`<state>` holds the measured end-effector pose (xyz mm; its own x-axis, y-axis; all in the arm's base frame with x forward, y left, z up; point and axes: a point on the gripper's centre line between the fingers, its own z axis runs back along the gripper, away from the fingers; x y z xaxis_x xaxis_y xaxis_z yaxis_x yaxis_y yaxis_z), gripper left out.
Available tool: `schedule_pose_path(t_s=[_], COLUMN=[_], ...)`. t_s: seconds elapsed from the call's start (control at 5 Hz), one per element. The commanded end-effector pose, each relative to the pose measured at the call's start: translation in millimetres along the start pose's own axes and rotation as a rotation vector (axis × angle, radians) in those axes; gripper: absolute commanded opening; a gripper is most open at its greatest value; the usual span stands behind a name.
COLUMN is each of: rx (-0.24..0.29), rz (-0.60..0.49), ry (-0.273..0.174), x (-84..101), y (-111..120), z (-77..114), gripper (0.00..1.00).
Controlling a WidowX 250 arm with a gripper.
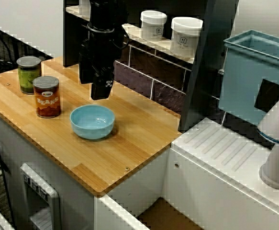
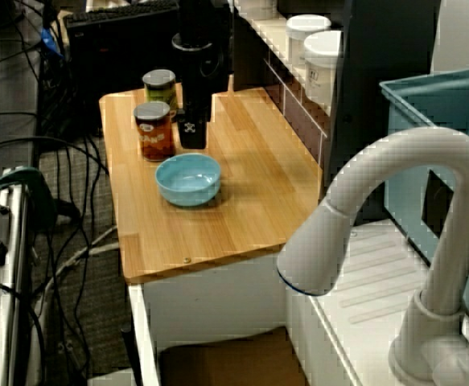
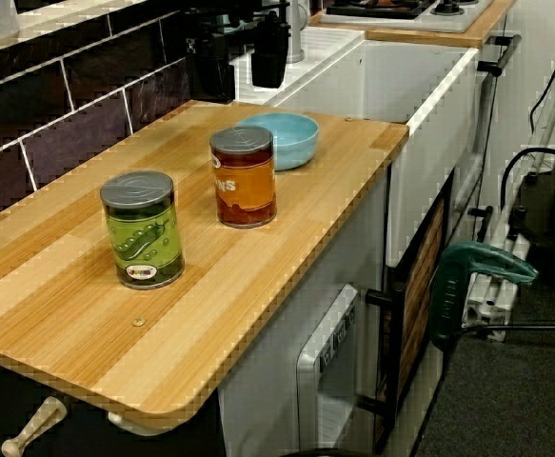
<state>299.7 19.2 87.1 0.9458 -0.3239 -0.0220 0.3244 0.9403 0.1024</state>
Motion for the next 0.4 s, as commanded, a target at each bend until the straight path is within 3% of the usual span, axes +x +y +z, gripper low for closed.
schedule_pose_path(t_s=[0.0,0.2], rx=[0.000,0.002], rz=[0.000,0.001], ry=[0.000,-0.022], x=[0.0,-9.3], y=[0.0,4.1], z=[0.0,18.2], gripper=[1.00,1.00])
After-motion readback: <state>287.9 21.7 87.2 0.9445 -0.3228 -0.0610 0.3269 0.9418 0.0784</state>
